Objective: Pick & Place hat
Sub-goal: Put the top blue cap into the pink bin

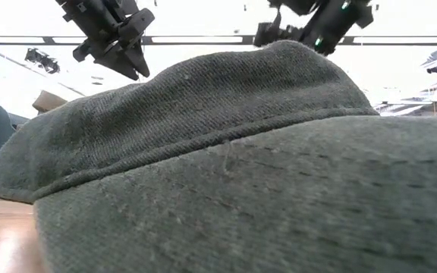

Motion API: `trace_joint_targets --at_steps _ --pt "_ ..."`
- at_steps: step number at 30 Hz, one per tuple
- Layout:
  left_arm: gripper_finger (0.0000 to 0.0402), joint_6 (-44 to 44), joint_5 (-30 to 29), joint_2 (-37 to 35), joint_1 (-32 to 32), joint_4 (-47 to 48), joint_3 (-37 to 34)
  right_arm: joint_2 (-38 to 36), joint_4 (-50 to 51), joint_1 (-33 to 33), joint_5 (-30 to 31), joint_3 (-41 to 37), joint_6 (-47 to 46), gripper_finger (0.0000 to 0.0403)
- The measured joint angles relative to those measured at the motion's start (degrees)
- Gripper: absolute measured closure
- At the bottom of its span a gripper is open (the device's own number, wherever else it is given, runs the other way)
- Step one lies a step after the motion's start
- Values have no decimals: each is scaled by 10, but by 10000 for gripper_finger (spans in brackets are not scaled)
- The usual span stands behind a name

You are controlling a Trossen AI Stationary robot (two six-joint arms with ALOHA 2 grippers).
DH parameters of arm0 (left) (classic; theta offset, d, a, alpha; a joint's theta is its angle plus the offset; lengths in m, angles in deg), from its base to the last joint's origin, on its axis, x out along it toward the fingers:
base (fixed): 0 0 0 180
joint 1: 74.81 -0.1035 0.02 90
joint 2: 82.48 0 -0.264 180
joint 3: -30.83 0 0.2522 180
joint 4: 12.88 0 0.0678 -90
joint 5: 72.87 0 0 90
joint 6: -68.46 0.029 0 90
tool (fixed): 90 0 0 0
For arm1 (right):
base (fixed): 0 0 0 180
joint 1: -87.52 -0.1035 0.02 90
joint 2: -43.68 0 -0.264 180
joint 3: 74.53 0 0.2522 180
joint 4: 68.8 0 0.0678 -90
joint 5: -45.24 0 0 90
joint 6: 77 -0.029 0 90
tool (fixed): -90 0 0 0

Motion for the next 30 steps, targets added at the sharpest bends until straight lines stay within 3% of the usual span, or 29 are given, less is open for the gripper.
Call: trace_joint_targets --at_steps 8,15,19,23,30 --pt "241 10 0 0 0 1 0 79 2 79 -5 0 -75 236" --pt "241 12 0 0 0 2 0 133 -16 95 -2 0 -103 240" --pt "241 12 0 0 0 3 0 138 -9 88 -10 1 -81 285" --pt "241 12 0 0 0 4 -1 135 -10 76 -24 1 -59 379" --pt "241 11 0 0 0 8 -1 130 93 33 -21 57 47 398"
